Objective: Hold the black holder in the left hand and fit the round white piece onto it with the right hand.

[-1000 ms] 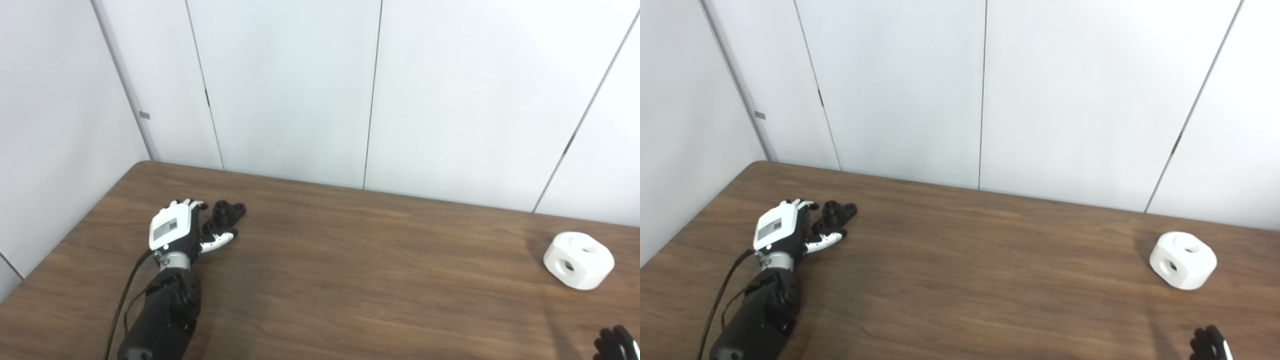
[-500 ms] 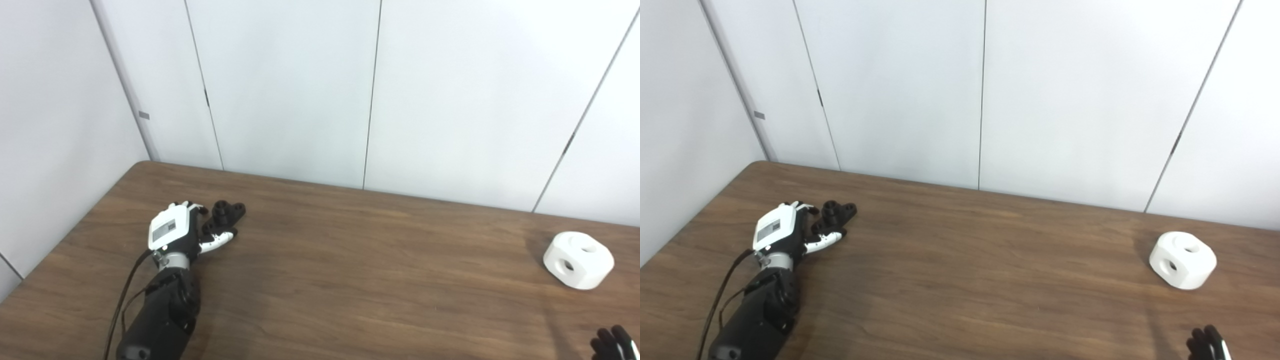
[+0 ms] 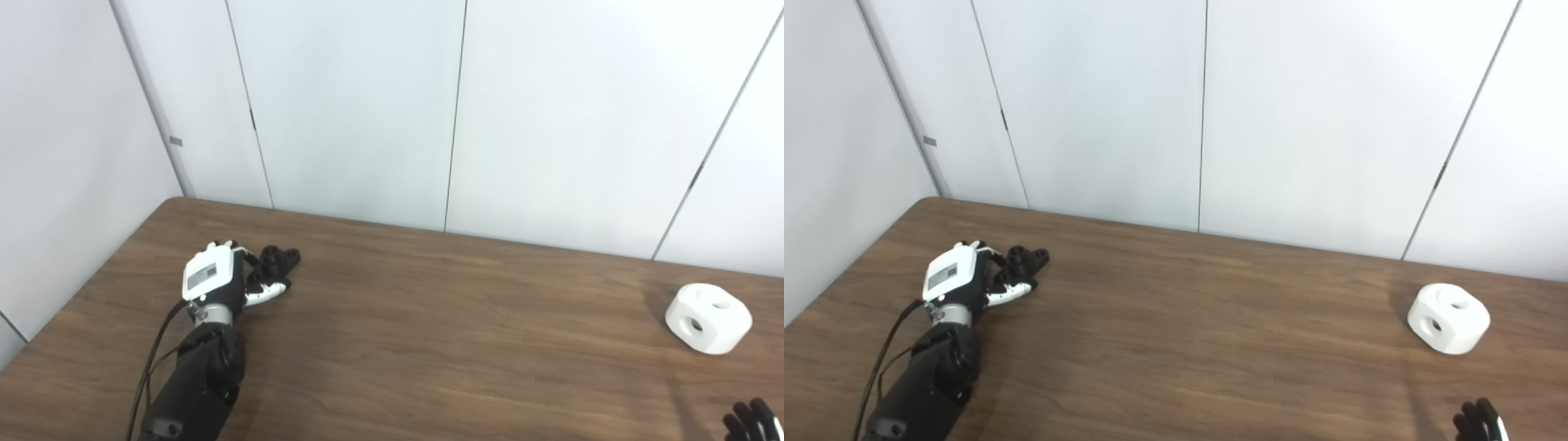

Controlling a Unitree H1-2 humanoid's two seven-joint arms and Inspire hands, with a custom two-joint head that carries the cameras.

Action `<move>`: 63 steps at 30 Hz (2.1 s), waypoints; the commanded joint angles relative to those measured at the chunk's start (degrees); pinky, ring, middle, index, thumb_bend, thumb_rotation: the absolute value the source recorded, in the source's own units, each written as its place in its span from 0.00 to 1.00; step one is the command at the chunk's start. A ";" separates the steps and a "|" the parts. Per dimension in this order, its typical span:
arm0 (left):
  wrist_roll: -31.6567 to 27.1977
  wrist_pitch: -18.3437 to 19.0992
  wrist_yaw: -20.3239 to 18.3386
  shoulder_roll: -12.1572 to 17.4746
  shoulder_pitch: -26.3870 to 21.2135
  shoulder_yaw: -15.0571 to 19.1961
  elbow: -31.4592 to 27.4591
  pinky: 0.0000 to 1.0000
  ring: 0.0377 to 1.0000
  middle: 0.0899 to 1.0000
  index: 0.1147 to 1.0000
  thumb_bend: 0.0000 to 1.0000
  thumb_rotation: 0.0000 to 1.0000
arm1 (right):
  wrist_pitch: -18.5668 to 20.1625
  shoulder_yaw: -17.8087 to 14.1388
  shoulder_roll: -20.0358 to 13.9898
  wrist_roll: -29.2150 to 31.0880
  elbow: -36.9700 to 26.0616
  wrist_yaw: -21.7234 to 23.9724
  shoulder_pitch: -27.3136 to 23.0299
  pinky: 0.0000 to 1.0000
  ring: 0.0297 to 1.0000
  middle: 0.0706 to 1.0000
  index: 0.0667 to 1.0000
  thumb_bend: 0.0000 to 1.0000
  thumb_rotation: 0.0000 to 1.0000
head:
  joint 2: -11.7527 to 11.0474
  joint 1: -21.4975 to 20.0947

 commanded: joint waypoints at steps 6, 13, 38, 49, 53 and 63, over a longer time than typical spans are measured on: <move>-0.70 0.09 0.33 1.46 -1.37 -0.12 -1.14 1.00 1.00 0.91 0.60 0.74 0.29 | 1.44 0.38 1.52 -0.41 3.60 -0.41 0.85 1.00 0.97 0.97 0.99 0.65 1.00 | 0.07 0.07; -5.86 -3.22 3.06 -0.14 -1.12 2.81 -1.32 1.00 1.00 0.90 0.44 0.55 0.08 | 1.01 0.30 1.48 0.18 3.32 -0.19 0.90 1.00 0.97 0.97 1.00 0.63 1.00 | 0.24 0.12; -7.76 -6.79 2.38 1.75 0.74 0.48 -3.96 0.99 0.97 0.84 0.42 0.51 0.04 | 1.95 0.36 1.36 -0.26 2.68 -0.18 0.78 1.00 0.99 0.97 1.00 0.64 1.00 | 0.43 -0.90; -7.41 -3.98 -4.20 1.27 5.17 -1.56 -15.97 1.00 0.96 0.83 0.42 0.51 0.04 | 1.86 0.42 1.68 -0.28 2.92 -0.36 0.55 1.00 0.99 0.96 1.00 0.62 1.00 | 0.99 -1.78; -7.18 -3.02 -6.92 1.08 6.66 -1.62 -19.87 1.00 0.96 0.82 0.42 0.51 0.04 | 1.49 0.37 1.96 -0.69 2.82 -0.73 0.52 1.00 0.98 0.94 0.99 0.62 1.00 | 1.43 -2.26; -4.44 -3.92 -12.56 2.03 12.04 -3.37 -30.29 1.00 0.91 0.80 0.42 0.52 0.04 | 1.95 0.90 2.36 -2.67 1.08 -1.55 1.02 1.00 0.95 0.92 1.00 0.62 1.00 | 3.60 -3.63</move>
